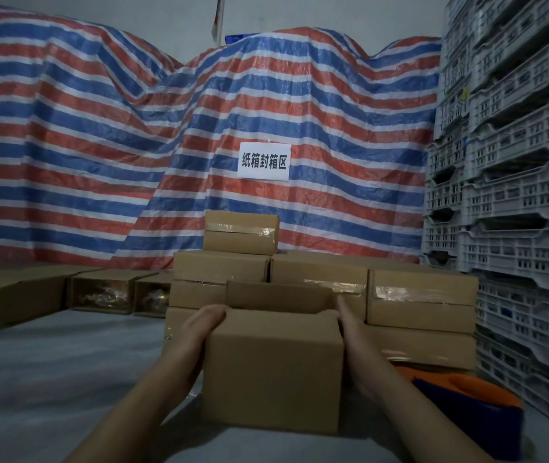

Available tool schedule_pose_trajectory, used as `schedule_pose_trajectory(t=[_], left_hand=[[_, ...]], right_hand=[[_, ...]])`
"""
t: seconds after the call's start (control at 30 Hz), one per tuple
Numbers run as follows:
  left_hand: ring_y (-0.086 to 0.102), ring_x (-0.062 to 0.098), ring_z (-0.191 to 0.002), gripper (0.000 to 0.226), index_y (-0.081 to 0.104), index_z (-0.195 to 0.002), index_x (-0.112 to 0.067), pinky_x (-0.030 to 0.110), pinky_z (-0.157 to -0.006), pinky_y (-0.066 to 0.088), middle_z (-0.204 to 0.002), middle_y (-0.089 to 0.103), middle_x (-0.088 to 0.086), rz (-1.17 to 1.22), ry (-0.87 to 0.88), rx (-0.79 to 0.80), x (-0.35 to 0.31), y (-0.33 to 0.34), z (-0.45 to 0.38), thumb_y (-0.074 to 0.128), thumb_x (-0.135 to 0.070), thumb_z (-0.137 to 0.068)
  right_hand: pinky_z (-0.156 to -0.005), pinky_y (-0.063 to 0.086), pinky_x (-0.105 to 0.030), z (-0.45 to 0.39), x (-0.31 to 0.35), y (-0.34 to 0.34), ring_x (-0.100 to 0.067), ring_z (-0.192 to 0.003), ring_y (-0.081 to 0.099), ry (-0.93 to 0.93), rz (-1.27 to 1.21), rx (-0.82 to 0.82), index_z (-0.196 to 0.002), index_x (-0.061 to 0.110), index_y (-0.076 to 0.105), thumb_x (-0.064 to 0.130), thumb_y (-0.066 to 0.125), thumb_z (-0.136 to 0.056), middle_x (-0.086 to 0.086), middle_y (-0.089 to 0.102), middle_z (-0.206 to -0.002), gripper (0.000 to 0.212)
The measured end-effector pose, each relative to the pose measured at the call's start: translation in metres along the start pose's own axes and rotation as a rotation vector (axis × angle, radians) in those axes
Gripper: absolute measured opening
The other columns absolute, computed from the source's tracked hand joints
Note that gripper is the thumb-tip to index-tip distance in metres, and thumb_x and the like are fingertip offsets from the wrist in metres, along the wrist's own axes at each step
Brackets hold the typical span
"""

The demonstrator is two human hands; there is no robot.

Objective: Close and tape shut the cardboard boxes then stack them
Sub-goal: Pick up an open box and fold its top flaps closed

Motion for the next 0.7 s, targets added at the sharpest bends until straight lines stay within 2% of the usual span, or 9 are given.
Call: schedule_pose_trajectory(t=[0.1, 0.2, 0.27, 0.33, 0.43, 0.5, 0.53, 0.6, 0.7], left_hand=[[0.064, 0.032, -0.094, 0.02, 0.07, -0.102, -0.021, 0.038, -0.076, 0.051, -0.103, 0.067, 0.016, 0.017, -0.045, -0.04, 0.0, 0.003, -0.004, 0.055, -0.032, -0.095], [0.061, 0.03, -0.087, 0.018, 0.069, -0.099, -0.02, 0.035, -0.07, 0.049, -0.101, 0.063, 0.015, 0.037, -0.067, -0.044, 0.001, 0.005, -0.007, 0.052, -0.028, -0.097], [0.06, 0.028, -0.085, 0.016, 0.068, -0.098, -0.022, 0.034, -0.068, 0.048, -0.102, 0.063, 0.013, 0.046, -0.064, -0.047, 0.002, 0.004, -0.008, 0.053, -0.027, -0.096], [0.063, 0.026, -0.091, 0.015, 0.063, -0.108, -0.027, 0.036, -0.069, 0.05, -0.108, 0.064, 0.005, 0.073, -0.044, -0.057, 0.004, 0.002, -0.01, 0.057, -0.026, -0.095], [0.06, 0.018, -0.11, 0.038, 0.05, -0.128, -0.035, 0.035, -0.078, 0.05, -0.121, 0.059, -0.015, 0.112, 0.021, -0.036, 0.007, -0.001, -0.015, 0.055, -0.016, -0.095], [0.059, 0.014, -0.113, 0.046, 0.045, -0.134, -0.037, 0.034, -0.082, 0.049, -0.122, 0.059, -0.02, 0.138, 0.037, 0.0, 0.008, -0.002, -0.017, 0.053, -0.014, -0.096], [0.06, 0.014, -0.113, 0.046, 0.045, -0.134, -0.039, 0.034, -0.083, 0.049, -0.119, 0.062, -0.022, 0.148, 0.033, 0.014, 0.008, -0.002, -0.018, 0.053, -0.014, -0.096], [0.062, 0.015, -0.111, 0.045, 0.046, -0.131, -0.041, 0.035, -0.082, 0.05, -0.116, 0.064, -0.024, 0.147, 0.024, 0.024, 0.008, -0.003, -0.018, 0.054, -0.016, -0.095], [0.06, 0.015, -0.11, 0.041, 0.049, -0.125, -0.045, 0.035, -0.081, 0.05, -0.117, 0.06, -0.02, 0.106, 0.06, -0.003, 0.008, -0.003, -0.016, 0.054, -0.016, -0.096]], right_hand=[[-0.096, 0.048, -0.045, -0.004, -0.003, -0.002, -0.028, -0.102, 0.068, -0.009, 0.037, 0.055, -0.088, 0.025, 0.081, 0.072, 0.025, -0.094, -0.006, 0.078, -0.097, 0.072], [-0.096, 0.048, -0.046, -0.004, -0.005, -0.003, -0.026, -0.104, 0.067, -0.045, 0.07, 0.115, -0.089, 0.031, 0.08, 0.077, 0.054, -0.075, 0.0, 0.077, -0.097, 0.055], [-0.09, 0.048, -0.038, -0.006, -0.004, -0.006, -0.022, -0.103, 0.068, -0.092, 0.058, 0.17, -0.095, 0.028, 0.08, 0.068, 0.072, -0.07, 0.002, 0.077, -0.098, 0.048], [-0.08, 0.05, -0.032, -0.006, -0.003, -0.009, -0.018, -0.098, 0.07, -0.103, 0.057, 0.212, -0.097, 0.025, 0.08, 0.054, 0.072, -0.071, 0.0, 0.077, -0.099, 0.039], [-0.066, 0.052, -0.025, -0.005, -0.003, -0.01, -0.014, -0.087, 0.071, -0.084, 0.018, 0.22, -0.092, 0.026, 0.079, 0.04, 0.071, -0.078, 0.001, 0.077, -0.094, 0.021], [-0.058, 0.051, -0.022, -0.003, -0.004, -0.008, -0.016, -0.086, 0.068, -0.088, -0.048, 0.188, -0.09, 0.029, 0.076, 0.031, 0.073, -0.083, 0.0, 0.075, -0.093, 0.008], [-0.058, 0.051, -0.023, -0.002, -0.004, -0.007, -0.018, -0.089, 0.066, -0.094, -0.084, 0.16, -0.094, 0.03, 0.074, 0.027, 0.074, -0.086, 0.0, 0.072, -0.099, 0.009], [-0.065, 0.05, -0.026, -0.002, -0.005, -0.006, -0.019, -0.099, 0.062, -0.106, -0.141, 0.104, -0.11, 0.031, 0.065, 0.021, 0.074, -0.087, 0.003, 0.062, -0.114, 0.027], [-0.072, 0.049, -0.027, 0.001, -0.006, -0.004, -0.014, -0.106, 0.059, -0.149, -0.214, 0.067, -0.127, 0.034, 0.051, 0.017, 0.075, -0.085, 0.013, 0.054, -0.12, 0.051]])
Point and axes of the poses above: each hand's wrist, its own z-axis away from the middle knuckle, its own y-axis out of the palm, x = y × z, the point moved 1 cm from there along -z, towards the middle knuckle
